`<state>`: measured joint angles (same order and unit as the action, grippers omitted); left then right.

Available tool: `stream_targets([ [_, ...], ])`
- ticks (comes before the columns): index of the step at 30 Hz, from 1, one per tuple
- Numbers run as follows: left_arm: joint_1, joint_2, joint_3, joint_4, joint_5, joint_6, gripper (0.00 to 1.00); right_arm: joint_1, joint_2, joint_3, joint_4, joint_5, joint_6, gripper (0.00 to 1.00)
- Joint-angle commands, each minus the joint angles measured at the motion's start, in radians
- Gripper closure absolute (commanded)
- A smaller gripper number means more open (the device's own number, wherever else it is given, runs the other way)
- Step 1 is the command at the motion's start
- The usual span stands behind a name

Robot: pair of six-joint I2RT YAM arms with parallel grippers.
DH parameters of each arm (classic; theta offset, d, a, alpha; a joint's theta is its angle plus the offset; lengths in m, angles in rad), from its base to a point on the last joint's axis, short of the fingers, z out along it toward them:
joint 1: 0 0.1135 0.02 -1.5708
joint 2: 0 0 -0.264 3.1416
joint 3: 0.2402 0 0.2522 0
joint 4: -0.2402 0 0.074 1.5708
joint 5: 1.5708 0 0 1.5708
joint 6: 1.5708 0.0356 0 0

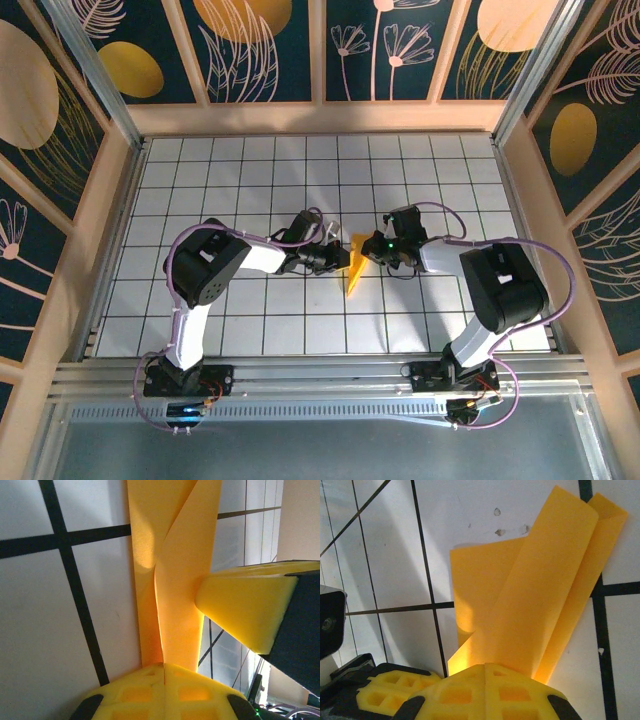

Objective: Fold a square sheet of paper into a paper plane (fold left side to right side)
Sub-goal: Fold the wing for the fifth time at the center of the table.

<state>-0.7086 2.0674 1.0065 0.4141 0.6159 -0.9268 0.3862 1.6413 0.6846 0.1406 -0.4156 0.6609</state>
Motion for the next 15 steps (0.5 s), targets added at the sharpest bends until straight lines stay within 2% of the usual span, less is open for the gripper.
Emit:
stream_targets([
  [1,0.003,0.065,0.0,-0.071,-0.128,0.038,1.0,0.006,0.021,-0.023,0.008,0.015,-0.003,0.96],
  [13,0.003,0.065,-0.004,-0.063,-0.122,0.038,1.0,0.006,0.036,-0.075,0.034,0.04,0.011,0.99],
  [15,0.003,0.055,-0.01,-0.053,-0.124,0.037,0.97,0.005,0.038,-0.088,0.043,0.043,0.013,1.0],
])
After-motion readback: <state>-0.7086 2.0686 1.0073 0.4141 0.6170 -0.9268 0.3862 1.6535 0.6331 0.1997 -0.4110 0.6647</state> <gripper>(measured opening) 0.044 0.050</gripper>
